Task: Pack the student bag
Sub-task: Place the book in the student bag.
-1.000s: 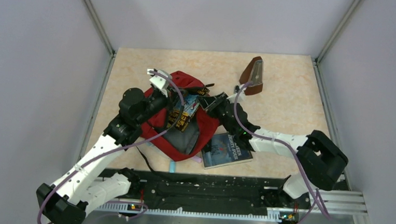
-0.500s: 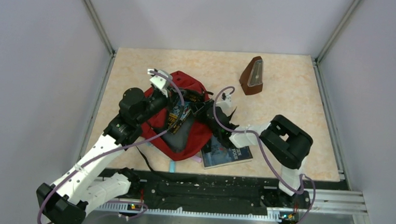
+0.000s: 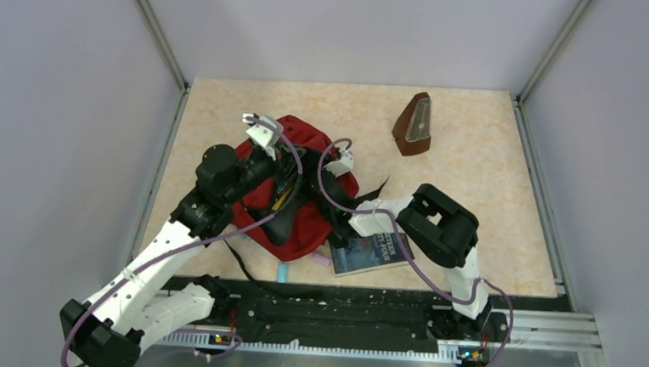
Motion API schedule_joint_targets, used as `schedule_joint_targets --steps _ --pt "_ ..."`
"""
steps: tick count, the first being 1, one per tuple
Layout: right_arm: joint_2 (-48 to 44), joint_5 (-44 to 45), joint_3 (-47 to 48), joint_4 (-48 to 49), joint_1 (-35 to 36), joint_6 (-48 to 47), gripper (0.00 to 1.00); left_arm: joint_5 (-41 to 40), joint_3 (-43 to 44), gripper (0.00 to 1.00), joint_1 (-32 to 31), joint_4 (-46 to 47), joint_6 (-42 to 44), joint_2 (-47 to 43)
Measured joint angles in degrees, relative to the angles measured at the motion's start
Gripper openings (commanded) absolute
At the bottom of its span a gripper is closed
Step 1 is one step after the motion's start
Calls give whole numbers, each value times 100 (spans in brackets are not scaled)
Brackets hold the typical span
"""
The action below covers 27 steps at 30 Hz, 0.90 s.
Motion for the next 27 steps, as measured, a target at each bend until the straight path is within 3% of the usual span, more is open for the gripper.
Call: schedule_joint_targets --steps 6,13,19,22,27 --pt "-278 -22 -256 264 2 -404 90 -7 0 0 -9 9 0 0" --pt "-1185 87 -1257 597 168 -782 91 -236 -76 0 -33 63 0 -28" --pt "-2566 101 -2680 787 452 -1185 94 -616 -87 0 -42 55 0 -35" --pt "-3547 81 -3272 356 437 -1600 98 -798 -87 0 -42 59 0 -35" --pt "-5554 -437 -3707 -1471 -186 -2159 99 -960 -87 0 -52 61 0 -37"
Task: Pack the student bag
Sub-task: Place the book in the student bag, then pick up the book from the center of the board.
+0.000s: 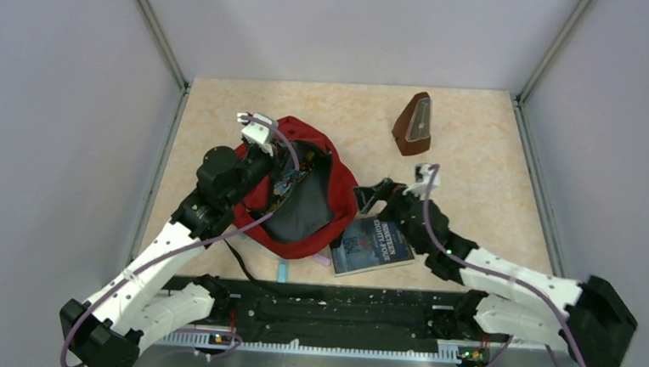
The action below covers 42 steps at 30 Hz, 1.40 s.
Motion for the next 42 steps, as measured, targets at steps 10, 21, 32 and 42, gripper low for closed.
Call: schedule_joint_targets --steps 10,21,32,42 --pt "-2009 -1419 -184 -3622 -2435 -271 99 -94 0 0 -33 0 -2 0" --pt "-1788 -2522 -918 -4885 -2747 85 77 -96 0 0 -66 0 0 0" --pt "-1906 -3228 -1215 -4559 -2747 647 68 -101 0 0 -94 -2 0 0" --pt "-2341 -3407 -1215 -4627 -2747 1008 64 -101 0 0 -96 -2 2 0"
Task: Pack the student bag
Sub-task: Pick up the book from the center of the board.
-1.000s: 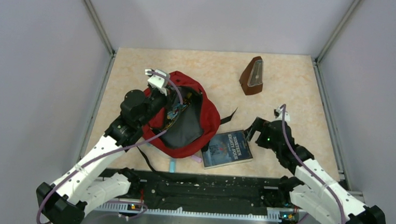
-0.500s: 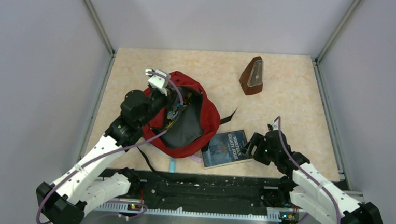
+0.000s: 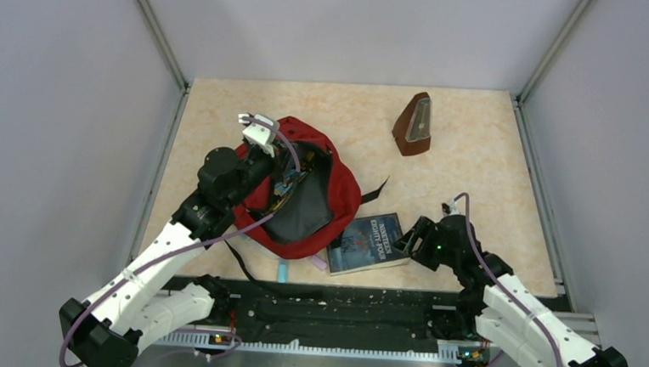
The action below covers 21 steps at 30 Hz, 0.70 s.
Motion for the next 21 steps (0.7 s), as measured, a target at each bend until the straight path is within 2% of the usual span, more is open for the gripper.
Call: schedule_joint_targets --steps 6,10,15,21 --pt "-254 -92 -199 254 0 417 63 -13 0 0 -4 0 11 0" --pt "-376 -173 -452 577 0 761 56 -17 0 0 -9 0 28 -2" --pt "-417 -291 -787 1023 0 1097 52 -26 0 0 -11 0 61 -2" --pt "-313 -297 -861 1239 0 1178 25 -39 0 0 -26 0 98 -2"
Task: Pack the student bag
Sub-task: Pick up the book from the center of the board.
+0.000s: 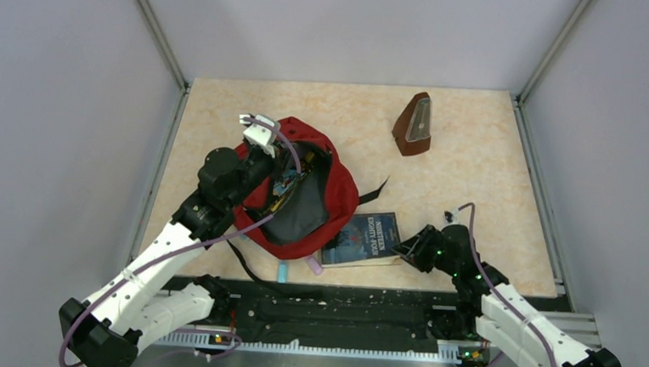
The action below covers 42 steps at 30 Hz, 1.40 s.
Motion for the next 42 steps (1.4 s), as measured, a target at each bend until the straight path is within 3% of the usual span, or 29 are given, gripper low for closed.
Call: schedule_joint_targets --steps 4,8,10,14,16,21,26,36,42 --pt "28 4 -52 184 0 0 3 -2 0 0 -2 0 9 0" --pt "13 13 -79 299 0 0 0 -4 0 0 -2 0 26 0" --pt "-87 28 -68 251 0 -52 0 -4 0 17 -2 0 31 0" --pt "-592 280 302 -455 2 -459 0 44 0 74 -7 11 83 0" --pt "-920 531 699 -890 2 -776 0 98 0 86 -17 13 111 -13" --pt "-1331 964 1753 -1316 2 -1788 0 555 0 91 -55 46 107 -22" --pt "-1163 605 2505 -1283 2 -2765 0 1722 57 92 -149 76 -11 125" --pt "-608 -1786 3429 -540 2 -3773 0 3936 354 93 -356 221 -662 890" --pt "-463 -3145 3766 39 2 -3912 0 4210 380 98 -376 267 -737 769"
